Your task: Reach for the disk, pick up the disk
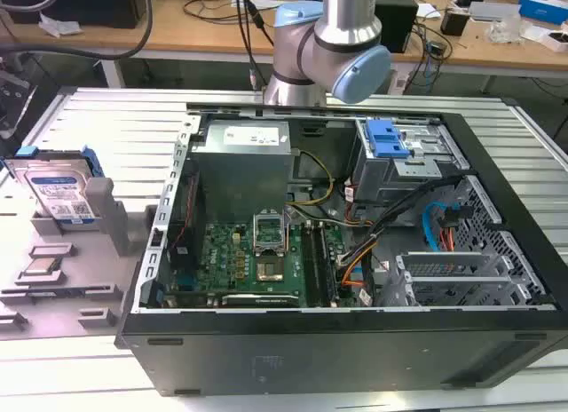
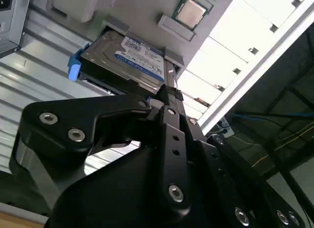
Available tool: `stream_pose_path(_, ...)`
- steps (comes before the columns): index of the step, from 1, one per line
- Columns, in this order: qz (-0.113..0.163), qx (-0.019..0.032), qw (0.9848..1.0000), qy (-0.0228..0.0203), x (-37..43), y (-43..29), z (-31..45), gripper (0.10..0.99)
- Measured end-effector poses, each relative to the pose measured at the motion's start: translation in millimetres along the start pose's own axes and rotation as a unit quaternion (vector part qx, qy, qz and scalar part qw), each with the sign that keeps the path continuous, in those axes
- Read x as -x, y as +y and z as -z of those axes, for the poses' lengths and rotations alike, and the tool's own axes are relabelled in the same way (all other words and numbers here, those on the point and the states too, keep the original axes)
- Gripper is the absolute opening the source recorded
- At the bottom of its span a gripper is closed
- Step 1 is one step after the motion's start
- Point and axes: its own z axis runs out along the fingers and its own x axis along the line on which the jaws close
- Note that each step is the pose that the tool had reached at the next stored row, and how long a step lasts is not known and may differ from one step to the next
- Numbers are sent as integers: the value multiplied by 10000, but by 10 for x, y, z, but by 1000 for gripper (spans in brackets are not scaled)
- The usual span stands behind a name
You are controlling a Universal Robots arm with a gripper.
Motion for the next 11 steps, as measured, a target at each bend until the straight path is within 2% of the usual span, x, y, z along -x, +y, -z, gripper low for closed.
stream_pose_path(4, 307, 0, 9995, 12, 0, 0, 0, 106)
stream_pose_path(11, 644, 0, 9979, 25, 0, 0, 0, 106)
